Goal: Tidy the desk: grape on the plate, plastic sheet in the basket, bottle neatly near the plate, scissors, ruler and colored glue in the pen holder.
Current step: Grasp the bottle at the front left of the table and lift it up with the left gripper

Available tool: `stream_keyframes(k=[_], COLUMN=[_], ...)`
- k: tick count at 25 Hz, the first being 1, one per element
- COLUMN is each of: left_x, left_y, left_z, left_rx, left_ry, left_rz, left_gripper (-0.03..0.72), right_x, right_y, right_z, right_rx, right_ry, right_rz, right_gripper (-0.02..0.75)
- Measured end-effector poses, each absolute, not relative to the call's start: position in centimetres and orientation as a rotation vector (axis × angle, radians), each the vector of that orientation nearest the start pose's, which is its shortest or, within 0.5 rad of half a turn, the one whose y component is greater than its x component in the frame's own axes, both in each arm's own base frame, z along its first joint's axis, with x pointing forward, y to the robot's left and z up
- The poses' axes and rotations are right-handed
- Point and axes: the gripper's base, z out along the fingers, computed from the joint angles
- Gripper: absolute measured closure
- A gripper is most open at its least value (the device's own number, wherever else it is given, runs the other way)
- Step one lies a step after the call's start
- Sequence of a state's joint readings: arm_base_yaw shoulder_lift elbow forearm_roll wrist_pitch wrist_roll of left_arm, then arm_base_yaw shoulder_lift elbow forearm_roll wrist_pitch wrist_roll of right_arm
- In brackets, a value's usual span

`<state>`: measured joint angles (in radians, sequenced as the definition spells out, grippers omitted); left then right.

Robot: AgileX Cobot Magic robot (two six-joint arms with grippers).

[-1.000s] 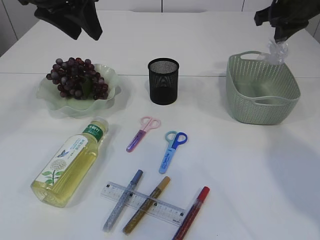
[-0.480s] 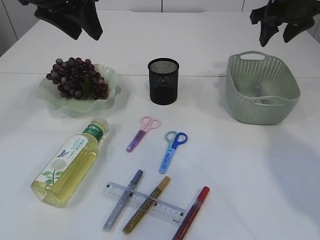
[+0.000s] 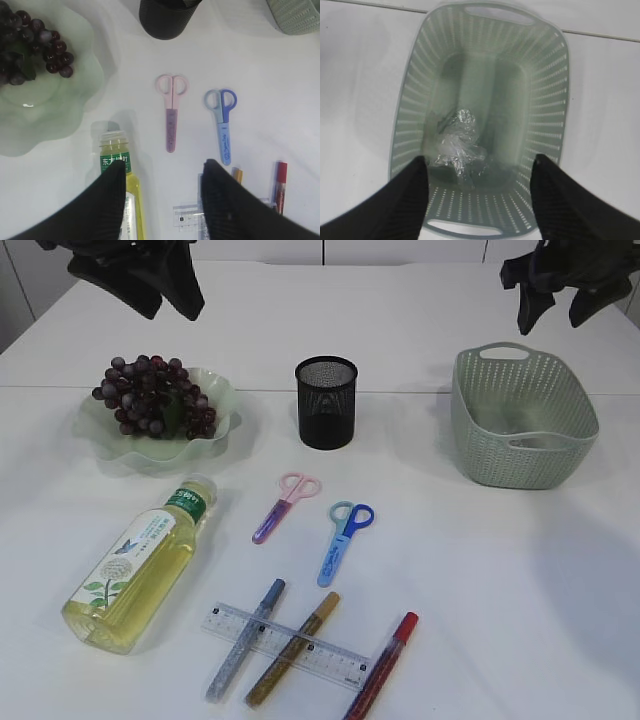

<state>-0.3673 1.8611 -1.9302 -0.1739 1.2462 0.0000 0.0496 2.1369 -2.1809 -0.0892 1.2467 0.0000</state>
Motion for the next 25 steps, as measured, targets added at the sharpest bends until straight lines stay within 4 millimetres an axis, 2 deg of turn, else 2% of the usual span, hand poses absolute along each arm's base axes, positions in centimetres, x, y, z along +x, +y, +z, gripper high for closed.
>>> stream_keyframes(k=[6, 10, 12, 18, 21, 25], left_x=[36.9, 35.8, 35.0, 33.2, 33.2, 33.9], left_y=[-15.8, -15.3, -15.0, -14.1, -13.7, -13.8], left_z=[36.9, 37.6, 37.0, 32.4, 31.2, 29.6], left_rx=[0.451, 0.449, 0.447, 0.451, 0.44, 0.431], left_ry=[2.629, 2.621, 2.653, 2.831, 2.87, 2.912], left_rz=[-0.36, -0.362, -0.357, -0.283, -0.218, -0.185], left_gripper=[0.265, 0.241, 0.221, 0.105, 0.09, 0.088], right_x=[45.3, 42.8, 41.2, 35.7, 32.7, 29.3], right_y=[1.8, 2.2, 2.5, 2.9, 3.2, 3.4], right_z=[30.7, 31.0, 32.0, 35.9, 37.3, 37.9], right_rx=[-0.083, -0.073, -0.063, -0.049, -0.036, -0.029], right_ry=[2.745, 2.79, 2.786, 2.728, 2.702, 2.691], right_rz=[-0.079, 0.005, 0.069, 0.19, 0.257, 0.328], right_gripper=[0.235, 0.235, 0.235, 0.235, 0.235, 0.235])
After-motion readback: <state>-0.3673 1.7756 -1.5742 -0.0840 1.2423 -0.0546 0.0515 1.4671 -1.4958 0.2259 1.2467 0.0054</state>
